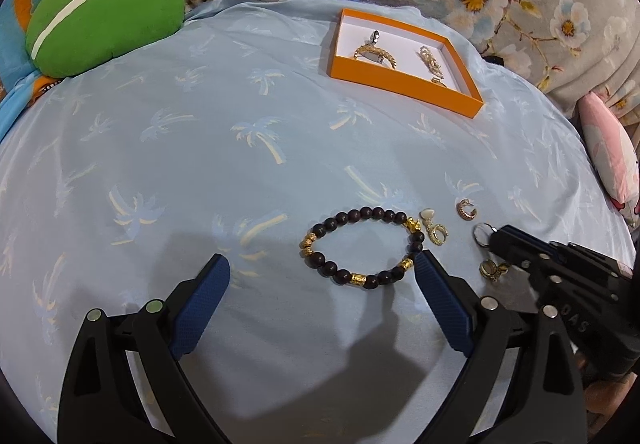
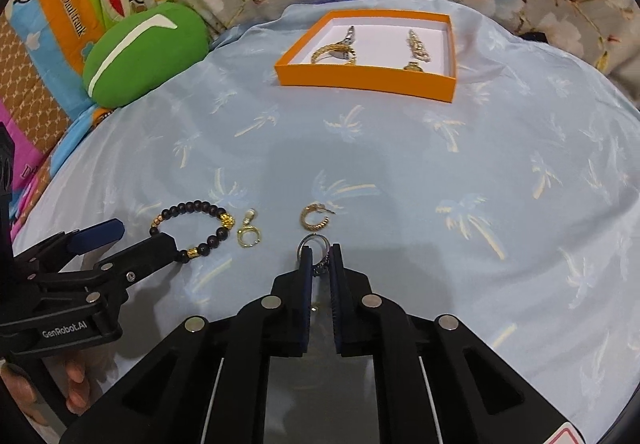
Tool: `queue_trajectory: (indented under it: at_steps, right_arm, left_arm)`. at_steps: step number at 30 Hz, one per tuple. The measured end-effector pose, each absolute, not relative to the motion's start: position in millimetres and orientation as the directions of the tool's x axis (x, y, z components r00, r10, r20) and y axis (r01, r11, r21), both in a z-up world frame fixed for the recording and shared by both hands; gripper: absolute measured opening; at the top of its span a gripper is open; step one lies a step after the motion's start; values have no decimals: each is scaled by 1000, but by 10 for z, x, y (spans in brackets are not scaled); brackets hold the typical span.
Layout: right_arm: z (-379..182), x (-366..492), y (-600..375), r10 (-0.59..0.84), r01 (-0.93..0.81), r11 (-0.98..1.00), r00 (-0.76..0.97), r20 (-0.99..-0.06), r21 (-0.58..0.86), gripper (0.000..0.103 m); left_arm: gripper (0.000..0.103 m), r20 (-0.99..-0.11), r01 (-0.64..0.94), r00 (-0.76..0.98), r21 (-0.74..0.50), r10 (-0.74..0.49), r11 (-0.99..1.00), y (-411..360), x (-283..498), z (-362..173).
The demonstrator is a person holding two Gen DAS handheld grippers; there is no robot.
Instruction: Organize jewelry
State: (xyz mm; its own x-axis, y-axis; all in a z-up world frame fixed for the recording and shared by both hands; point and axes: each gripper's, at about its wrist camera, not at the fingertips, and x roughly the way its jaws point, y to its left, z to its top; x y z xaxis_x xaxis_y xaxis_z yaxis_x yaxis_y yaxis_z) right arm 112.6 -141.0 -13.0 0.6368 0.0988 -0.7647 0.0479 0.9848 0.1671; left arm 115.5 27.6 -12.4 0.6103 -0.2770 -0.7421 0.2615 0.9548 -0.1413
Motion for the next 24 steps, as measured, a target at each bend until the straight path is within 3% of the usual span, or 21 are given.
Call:
queue_trajectory:
  at_steps: [3, 14, 16, 18, 19, 24]
  right_arm:
    - [-100, 1014, -1558, 84, 92, 978, 652, -754, 189, 3]
    - [-168, 818, -1870, 91, 146, 962, 631, -771, 233, 3]
    - [-174, 797, -1870, 87, 141, 965, 628, -773, 223, 8]
    - [-171, 771, -1850, 90, 123, 969, 634, -768, 216, 25]
    - [-158, 754, -1838, 92, 116, 970, 641, -762, 214, 29]
    - [-118, 748, -1701, 82, 60, 986, 648, -757, 159, 38]
  left_arm:
    - [91, -749, 275, 605, -121, -269, 954, 210, 1164, -126]
    - [92, -764, 279, 602, -69, -231, 958, 148, 1165, -132]
    - [93, -764, 279, 601, -72, -233, 957, 145, 1174, -129]
    - [93, -764, 281, 600, -77, -238, 957, 145, 1171, -126]
    - [93, -763, 281, 600, -79, -240, 956, 143, 1167, -126]
    - [95, -764, 284, 598, -83, -245, 955, 143, 1171, -124]
